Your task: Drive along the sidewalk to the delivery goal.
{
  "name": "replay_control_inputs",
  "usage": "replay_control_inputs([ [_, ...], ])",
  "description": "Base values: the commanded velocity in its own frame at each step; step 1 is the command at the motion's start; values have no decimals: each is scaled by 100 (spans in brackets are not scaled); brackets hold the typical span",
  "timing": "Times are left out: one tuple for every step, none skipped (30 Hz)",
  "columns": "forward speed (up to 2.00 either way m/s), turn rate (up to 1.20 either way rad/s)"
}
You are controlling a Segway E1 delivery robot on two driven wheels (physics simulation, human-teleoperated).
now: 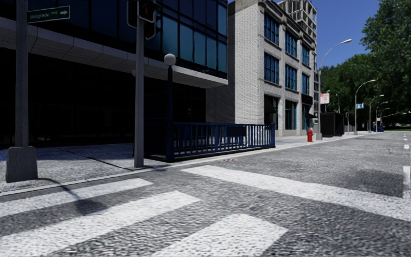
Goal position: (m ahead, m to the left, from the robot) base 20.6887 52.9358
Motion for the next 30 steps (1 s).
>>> replay_control_inputs([
  [89,58],
  [90,58],
  [90,58],
  [90,58],
  [90,58],
  [90,58],
  [90,58],
  [90,58],
  [90,58],
  [90,58],
  [90,58],
  [90,60],
  [90,60],
  [90,62],
  [90,65],
  [90,66],
  [90,68],
  [90,68],
  [90,70],
  [88,71],
  [88,71],
  [88,71],
  [88,71],
  [88,71],
  [88,72],
  [88,72],
  [88,72],
  [88,74],
  [88,75],
  [88,76],
])
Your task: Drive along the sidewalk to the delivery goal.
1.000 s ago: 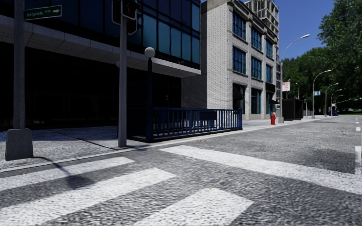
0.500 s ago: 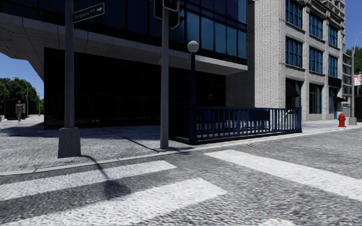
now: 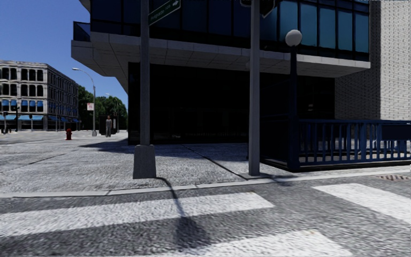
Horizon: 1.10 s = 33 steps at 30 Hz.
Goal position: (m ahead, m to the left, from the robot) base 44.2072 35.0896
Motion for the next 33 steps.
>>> replay_control_inputs([
  [88,76],
  [88,76],
  [88,76],
  [88,76],
  [88,76],
  [88,76],
  [88,76],
  [88,76],
  [88,76],
  [88,76],
  [89,76],
  [89,76],
  [90,76],
  [91,76],
  [92,76],
  [92,76],
  [92,76],
  [92,76],
  [93,76],
  [95,76],
  [95,75],
  [95,75],
  [96,73],
  [96,60],
  [96,35],
  [96,0],
  [96,0],
  [96,0],
  [96,0],
  [96,0],
  [96,0],
  [96,0],
  [96,0],
])
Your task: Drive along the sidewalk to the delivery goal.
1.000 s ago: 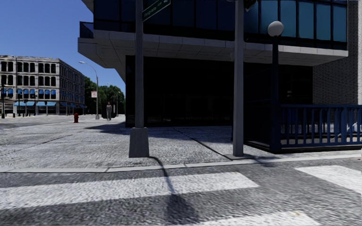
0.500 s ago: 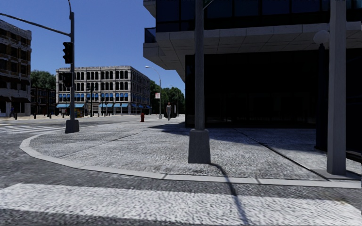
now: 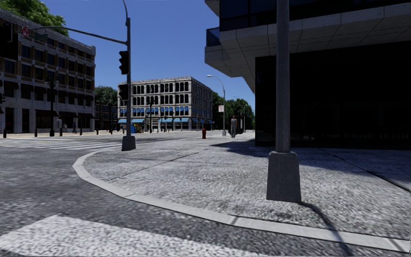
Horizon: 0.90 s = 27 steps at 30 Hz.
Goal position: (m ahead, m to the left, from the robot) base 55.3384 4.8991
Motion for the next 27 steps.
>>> replay_control_inputs([
  [97,0],
  [100,0],
  [103,0],
  [103,0],
  [104,0],
  [105,0],
  [106,0],
  [108,0],
  [108,0],
  [113,0],
  [118,0],
  [119,9],
  [119,9],
  [120,31],
  [120,37],
  [120,39],
  [120,39],
  [120,39],
  [120,39],
  [120,39],
  [120,39],
  [120,39],
  [120,39],
  [120,39],
  [120,39],
  [120,40],
  [120,40],
])
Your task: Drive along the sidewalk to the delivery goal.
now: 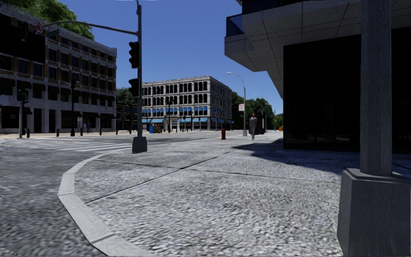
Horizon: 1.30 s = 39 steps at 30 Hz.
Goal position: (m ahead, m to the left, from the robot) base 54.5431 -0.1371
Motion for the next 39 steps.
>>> replay_control_inputs([
  [120,40],
  [120,40],
  [120,38],
  [120,0],
  [120,0],
  [120,0],
  [120,0],
  [120,0],
  [120,0],
  [120,0],
  [120,0],
  [120,0],
  [119,0],
  [119,0],
  [119,0],
  [119,0],
  [119,0],
  [119,0],
  [119,0],
  [119,0],
  [119,0],
  [119,0],
  [120,0],
  [121,0],
  [121,0],
  [121,0],
  [121,0],
  [120,0],
  [120,0],
  [120,0],
  [120,0],
  [120,0],
  [120,0],
  [120,0],
  [121,0],
  [121,0],
  [122,0],
  [124,0],
  [127,0],
])
